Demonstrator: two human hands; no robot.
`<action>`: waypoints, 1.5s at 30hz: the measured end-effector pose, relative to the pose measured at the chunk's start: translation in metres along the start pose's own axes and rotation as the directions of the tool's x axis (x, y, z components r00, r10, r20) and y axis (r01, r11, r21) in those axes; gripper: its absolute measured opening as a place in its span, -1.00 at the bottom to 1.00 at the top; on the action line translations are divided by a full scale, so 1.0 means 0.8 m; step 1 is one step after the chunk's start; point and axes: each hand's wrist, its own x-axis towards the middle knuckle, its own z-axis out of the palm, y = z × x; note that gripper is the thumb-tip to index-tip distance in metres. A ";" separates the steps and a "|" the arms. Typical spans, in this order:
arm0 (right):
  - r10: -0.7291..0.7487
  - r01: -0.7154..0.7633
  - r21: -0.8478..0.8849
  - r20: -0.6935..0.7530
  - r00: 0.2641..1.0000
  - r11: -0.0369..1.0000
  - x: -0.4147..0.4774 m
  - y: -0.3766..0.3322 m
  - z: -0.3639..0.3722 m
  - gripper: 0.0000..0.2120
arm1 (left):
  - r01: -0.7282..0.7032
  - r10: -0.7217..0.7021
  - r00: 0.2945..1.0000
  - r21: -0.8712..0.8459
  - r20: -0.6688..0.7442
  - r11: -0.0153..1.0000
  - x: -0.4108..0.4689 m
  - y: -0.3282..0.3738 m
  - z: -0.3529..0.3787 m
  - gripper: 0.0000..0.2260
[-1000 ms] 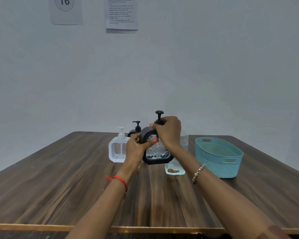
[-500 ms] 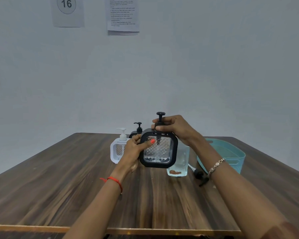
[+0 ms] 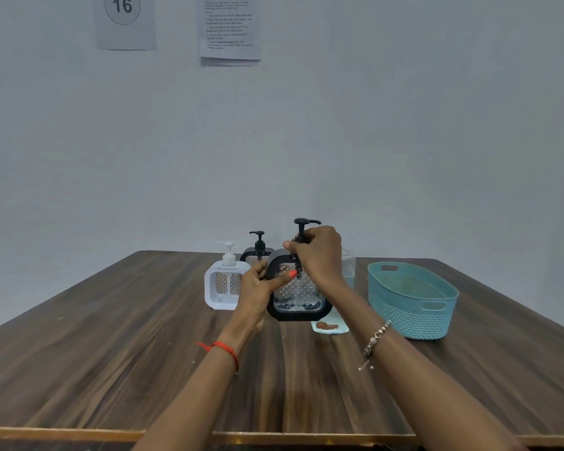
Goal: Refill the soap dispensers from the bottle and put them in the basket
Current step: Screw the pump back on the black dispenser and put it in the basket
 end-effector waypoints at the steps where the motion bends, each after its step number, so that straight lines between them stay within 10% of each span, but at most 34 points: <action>1: -0.003 0.003 -0.002 0.012 1.000 1.000 0.000 0.001 -0.002 -0.83 | 0.001 -0.001 1.000 -0.002 0.004 1.000 0.001 0.000 -0.001 -0.70; 6: -0.028 0.025 0.075 0.033 0.999 0.997 -0.003 0.009 -0.012 -0.82 | -0.012 0.012 1.000 0.014 -0.019 1.000 0.005 0.005 0.003 -0.70; 11: 0.123 -0.165 0.185 0.218 0.968 0.969 0.008 0.031 -0.041 -0.33 | -0.007 0.008 0.999 0.012 -0.032 1.000 0.006 0.007 0.010 -0.73; 18: 0.231 -0.298 0.113 0.400 0.887 0.948 0.018 0.077 -0.117 -0.43 | -0.012 0.011 1.000 -0.038 -0.010 0.999 0.007 0.000 0.054 -0.75; 45: 0.283 -0.278 -0.052 0.125 0.951 0.959 0.085 0.219 -0.281 -0.46 | -0.184 0.073 0.950 0.358 0.304 0.915 0.072 -0.123 0.251 -0.71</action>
